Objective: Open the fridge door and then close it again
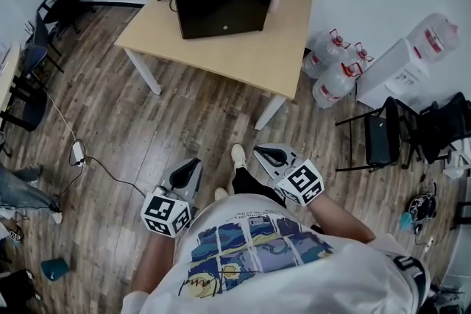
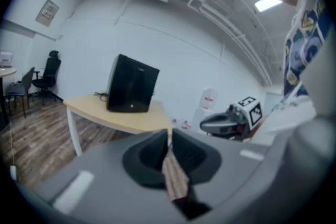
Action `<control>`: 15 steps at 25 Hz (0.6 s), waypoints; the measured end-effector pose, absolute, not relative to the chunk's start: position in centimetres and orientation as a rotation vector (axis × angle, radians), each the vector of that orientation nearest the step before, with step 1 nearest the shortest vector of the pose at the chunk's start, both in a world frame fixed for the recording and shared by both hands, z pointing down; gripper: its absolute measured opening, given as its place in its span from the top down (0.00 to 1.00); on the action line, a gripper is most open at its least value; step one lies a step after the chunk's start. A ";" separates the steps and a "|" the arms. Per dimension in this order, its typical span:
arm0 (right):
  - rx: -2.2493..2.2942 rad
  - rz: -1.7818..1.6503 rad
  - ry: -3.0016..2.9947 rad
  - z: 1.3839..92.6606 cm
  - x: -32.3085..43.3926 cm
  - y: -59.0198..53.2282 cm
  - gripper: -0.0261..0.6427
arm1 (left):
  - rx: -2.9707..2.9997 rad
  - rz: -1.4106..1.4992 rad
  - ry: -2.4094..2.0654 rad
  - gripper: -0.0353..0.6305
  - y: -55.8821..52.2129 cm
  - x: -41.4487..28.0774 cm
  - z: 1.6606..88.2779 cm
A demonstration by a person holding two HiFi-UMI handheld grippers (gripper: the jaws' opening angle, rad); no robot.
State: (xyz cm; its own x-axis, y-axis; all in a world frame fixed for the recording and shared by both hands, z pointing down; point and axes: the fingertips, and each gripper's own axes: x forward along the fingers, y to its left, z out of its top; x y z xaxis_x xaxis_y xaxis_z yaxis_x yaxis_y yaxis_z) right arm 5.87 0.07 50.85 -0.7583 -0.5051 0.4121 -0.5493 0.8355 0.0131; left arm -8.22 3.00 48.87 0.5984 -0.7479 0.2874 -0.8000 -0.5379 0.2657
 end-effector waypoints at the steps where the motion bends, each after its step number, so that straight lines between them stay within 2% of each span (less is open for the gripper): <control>1: 0.790 0.150 -2.609 50.9 6.1 0.4 0.94 | 2.461 0.199 -1.238 0.90 3.2 -8.0 49.1; 15: 0.775 0.062 -2.573 50.4 8.9 3.3 0.94 | 2.520 0.213 -1.182 0.90 4.2 -3.6 48.5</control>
State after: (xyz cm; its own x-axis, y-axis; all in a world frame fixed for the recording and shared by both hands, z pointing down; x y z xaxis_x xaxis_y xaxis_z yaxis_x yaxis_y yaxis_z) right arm 8.95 3.25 50.41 -0.7409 -0.5142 0.4320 -0.5342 0.8411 0.0848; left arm -3.64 4.17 48.48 0.6408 -0.7153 0.2788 -0.7677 -0.5914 0.2469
